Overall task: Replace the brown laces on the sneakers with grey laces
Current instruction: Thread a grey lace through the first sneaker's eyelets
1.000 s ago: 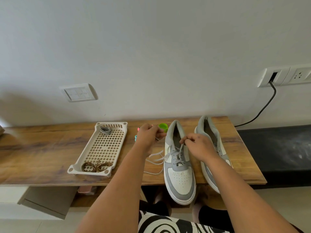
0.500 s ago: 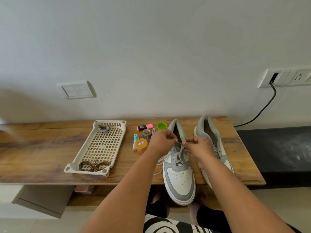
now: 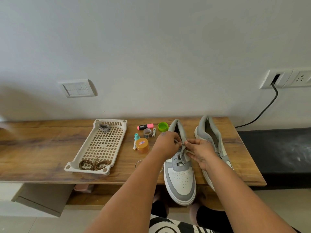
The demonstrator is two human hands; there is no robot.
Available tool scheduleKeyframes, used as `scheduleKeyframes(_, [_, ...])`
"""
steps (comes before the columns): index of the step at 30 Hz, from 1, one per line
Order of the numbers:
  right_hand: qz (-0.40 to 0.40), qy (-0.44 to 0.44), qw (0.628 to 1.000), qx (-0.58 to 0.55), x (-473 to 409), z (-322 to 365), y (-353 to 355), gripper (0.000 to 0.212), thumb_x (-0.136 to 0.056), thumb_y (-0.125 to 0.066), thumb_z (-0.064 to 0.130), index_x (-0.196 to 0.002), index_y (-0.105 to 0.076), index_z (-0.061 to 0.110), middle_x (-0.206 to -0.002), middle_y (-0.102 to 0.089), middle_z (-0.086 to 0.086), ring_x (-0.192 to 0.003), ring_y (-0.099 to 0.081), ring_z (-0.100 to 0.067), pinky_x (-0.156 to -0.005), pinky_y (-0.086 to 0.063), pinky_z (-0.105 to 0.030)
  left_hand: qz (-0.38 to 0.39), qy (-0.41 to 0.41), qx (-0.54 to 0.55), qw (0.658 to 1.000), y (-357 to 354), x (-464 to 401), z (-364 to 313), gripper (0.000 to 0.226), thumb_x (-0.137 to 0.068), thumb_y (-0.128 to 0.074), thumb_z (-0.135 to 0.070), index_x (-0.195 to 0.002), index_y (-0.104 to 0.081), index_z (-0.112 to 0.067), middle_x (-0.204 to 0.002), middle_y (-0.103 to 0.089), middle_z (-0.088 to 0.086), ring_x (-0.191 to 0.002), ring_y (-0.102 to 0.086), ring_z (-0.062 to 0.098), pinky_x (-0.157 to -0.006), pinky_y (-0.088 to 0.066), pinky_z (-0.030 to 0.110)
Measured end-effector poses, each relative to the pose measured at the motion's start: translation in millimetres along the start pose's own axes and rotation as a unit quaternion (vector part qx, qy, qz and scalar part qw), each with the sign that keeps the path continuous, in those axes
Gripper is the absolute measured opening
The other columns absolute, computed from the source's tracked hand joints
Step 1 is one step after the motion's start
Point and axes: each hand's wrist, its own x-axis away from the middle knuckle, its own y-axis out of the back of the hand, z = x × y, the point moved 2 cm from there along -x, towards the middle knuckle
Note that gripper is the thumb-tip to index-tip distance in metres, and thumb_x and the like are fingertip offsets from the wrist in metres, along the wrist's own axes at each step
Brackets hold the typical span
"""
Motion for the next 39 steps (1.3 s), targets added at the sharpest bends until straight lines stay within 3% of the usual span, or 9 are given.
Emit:
scheduleKeyframes(5, [0.006,0.006,1.0,0.005,2,0,0,0.006,-0.092,-0.064,0.005,-0.091,-0.066,0.01,-0.089,-0.069,-0.008,-0.093,-0.063,-0.021,-0.093,-0.05,-0.037,-0.012,-0.007,-0.017,1.0,-3,0,0,0.016,-0.094,-0.062,-0.021,-0.106,-0.071,-0.014,-0.108,-0.067,0.001,-0.1,-0.06,0.017,-0.081,-0.047,0.027])
scheduleKeyframes(9, [0.005,0.008,1.0,0.004,2,1,0,0.005,-0.092,-0.064,0.004,-0.093,-0.065,0.009,-0.089,-0.068,-0.008,-0.094,-0.063,-0.021,-0.091,-0.049,-0.036,-0.01,-0.013,-0.038,0.999,-4,0,0,0.017,-0.094,-0.061,-0.024,-0.106,-0.07,-0.016,-0.112,-0.061,0.001,-0.102,-0.058,0.019,-0.085,-0.05,0.034])
scheduleKeyframes(16, [0.007,0.022,0.999,0.027,3,2,1,0.011,-0.096,-0.059,0.008,-0.089,-0.066,0.012,-0.089,-0.071,-0.006,-0.091,-0.066,-0.018,-0.092,-0.049,-0.037,-0.024,-0.02,-0.036,0.999,-11,-2,2,0.018,-0.094,-0.061,-0.027,-0.104,-0.071,-0.016,-0.11,-0.061,0.002,-0.102,-0.057,0.019,-0.083,-0.048,0.032])
scheduleKeyframes(22, [0.011,0.044,0.994,0.101,5,13,11,0.012,-0.091,-0.063,0.001,-0.091,-0.064,0.013,-0.088,-0.067,-0.007,-0.083,-0.062,-0.018,-0.075,-0.052,-0.031,-0.01,-0.022,-0.038,0.999,-10,-4,5,0.023,-0.095,-0.057,-0.029,-0.109,-0.069,-0.016,-0.108,-0.062,0.002,-0.108,-0.053,0.021,-0.091,-0.049,0.039])
scheduleKeyframes(26, [-0.067,0.133,0.934,0.326,11,39,30,0.01,-0.095,-0.06,0.012,-0.094,-0.065,0.021,-0.095,-0.064,-0.001,-0.091,-0.061,-0.019,-0.08,-0.053,-0.035,-0.001,-0.015,-0.098,0.995,-9,-3,2,0.028,-0.1,-0.046,-0.034,-0.114,-0.066,-0.02,-0.11,-0.06,0.002,-0.112,-0.046,0.023,-0.092,-0.044,0.043])
scheduleKeyframes(29, [-0.123,0.171,0.863,0.46,29,74,55,0.014,-0.099,-0.051,0.015,-0.104,-0.063,0.022,-0.104,-0.057,0.002,-0.09,-0.055,-0.016,-0.065,-0.042,-0.027,0.009,-0.004,-0.072,0.997,-6,-4,5,0.027,-0.102,-0.042,-0.029,-0.114,-0.065,-0.024,-0.111,-0.06,0.002,-0.11,-0.049,0.023,-0.092,-0.047,0.045])
scheduleKeyframes(31, [-0.145,0.164,0.829,0.515,39,94,75,0.014,-0.099,-0.049,0.013,-0.103,-0.062,0.016,-0.103,-0.059,-0.001,-0.082,-0.052,-0.012,-0.06,-0.036,-0.024,0.017,0.003,-0.042,0.999,-5,-5,9,0.026,-0.1,-0.043,-0.025,-0.113,-0.065,-0.028,-0.112,-0.06,0.002,-0.104,-0.053,0.021,-0.09,-0.05,0.044])
scheduleKeyframes(33, [-0.132,0.134,0.803,0.565,47,103,83,0.014,-0.098,-0.052,0.014,-0.106,-0.063,0.013,-0.106,-0.062,-0.005,-0.085,-0.053,-0.015,-0.068,-0.041,-0.026,0.026,0.007,-0.009,1.0,-5,-6,11,0.026,-0.099,-0.044,-0.021,-0.111,-0.066,-0.029,-0.113,-0.06,0.002,-0.095,-0.057,0.019,-0.085,-0.053,0.04])
scheduleKeyframes(39, [-0.004,0.208,0.809,0.55,37,61,25,0.022,-0.095,-0.062,0.025,-0.115,-0.067,0.018,-0.114,-0.061,0.001,-0.103,-0.056,-0.015,-0.086,-0.042,-0.026,0.033,0.01,0.047,0.998,-5,-6,11,0.038,-0.097,-0.039,-0.01,-0.127,-0.056,-0.027,-0.109,-0.062,0.003,-0.086,-0.057,0.014,-0.072,-0.044,0.025])
